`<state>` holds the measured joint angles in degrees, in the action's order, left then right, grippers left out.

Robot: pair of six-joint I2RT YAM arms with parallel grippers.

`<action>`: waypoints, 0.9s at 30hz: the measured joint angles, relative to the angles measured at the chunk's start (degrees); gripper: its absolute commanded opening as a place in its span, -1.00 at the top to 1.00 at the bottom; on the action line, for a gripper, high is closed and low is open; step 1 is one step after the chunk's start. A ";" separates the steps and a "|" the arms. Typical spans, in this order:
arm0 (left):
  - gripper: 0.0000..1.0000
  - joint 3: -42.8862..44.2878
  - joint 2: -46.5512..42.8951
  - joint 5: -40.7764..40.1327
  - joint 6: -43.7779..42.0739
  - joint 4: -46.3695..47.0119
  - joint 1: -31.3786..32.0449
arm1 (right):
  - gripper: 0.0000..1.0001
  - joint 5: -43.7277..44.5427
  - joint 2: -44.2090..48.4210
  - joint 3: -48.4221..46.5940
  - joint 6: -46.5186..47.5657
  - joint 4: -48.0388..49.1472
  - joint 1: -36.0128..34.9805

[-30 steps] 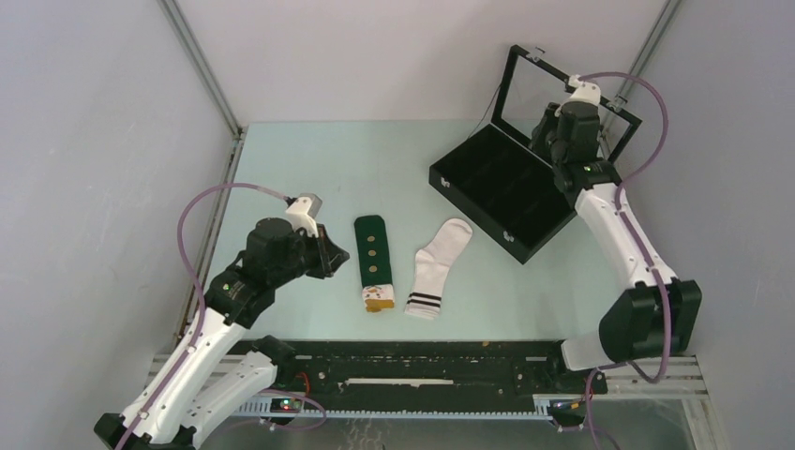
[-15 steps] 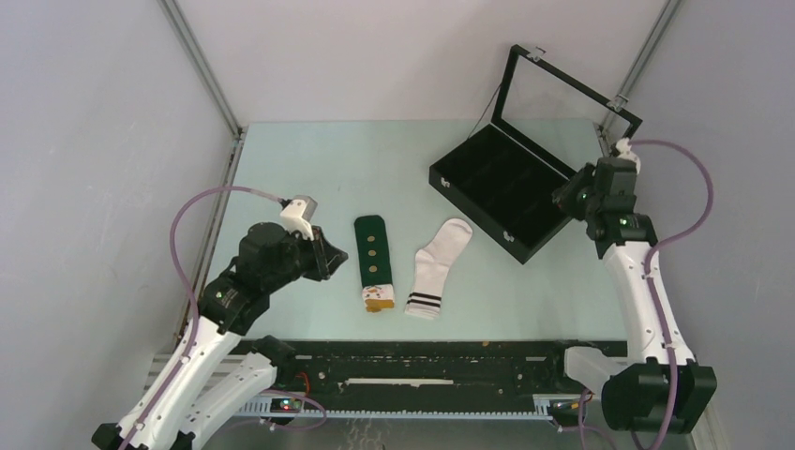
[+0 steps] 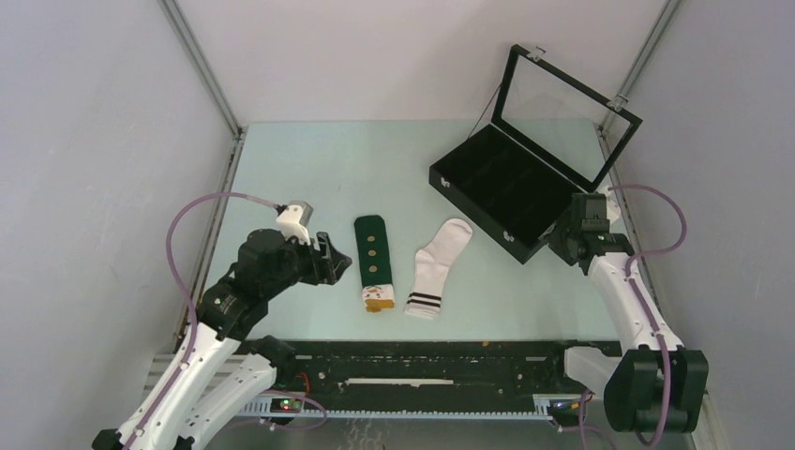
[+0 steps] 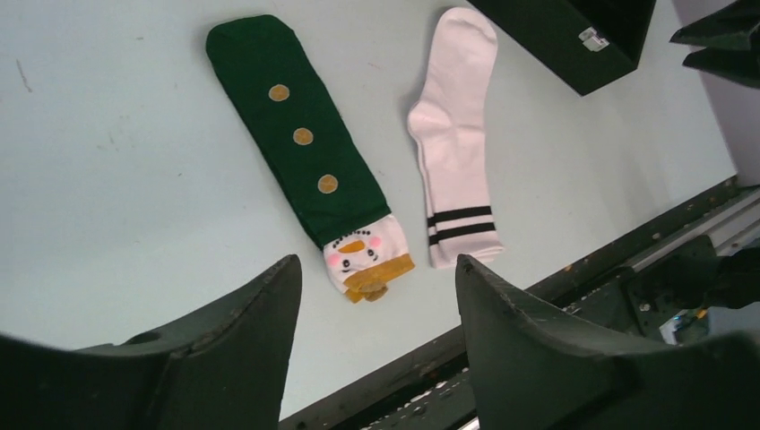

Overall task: Roll the socks
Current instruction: Open the storage box at the center of the board, then move the storage box to the center of the board.

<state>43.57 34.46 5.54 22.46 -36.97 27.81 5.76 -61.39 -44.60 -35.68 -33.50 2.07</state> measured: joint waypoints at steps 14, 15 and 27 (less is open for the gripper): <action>-0.95 -0.02 -0.74 -2.45 -0.39 -2.01 0.00 | -0.17 7.52 -7.91 0.09 -9.27 3.58 -6.34; -0.94 -0.02 -0.74 -2.49 -0.44 -2.19 0.02 | -0.17 7.91 -8.39 0.09 -9.73 3.85 -6.34; -0.95 -0.02 -0.76 -3.63 -0.46 -2.69 0.02 | 0.08 10.21 -13.97 0.09 -12.90 6.43 -6.60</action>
<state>43.55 33.69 1.91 22.00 -39.66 27.83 15.97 -75.35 -44.51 -48.58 -27.07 -4.54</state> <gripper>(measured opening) 0.973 0.488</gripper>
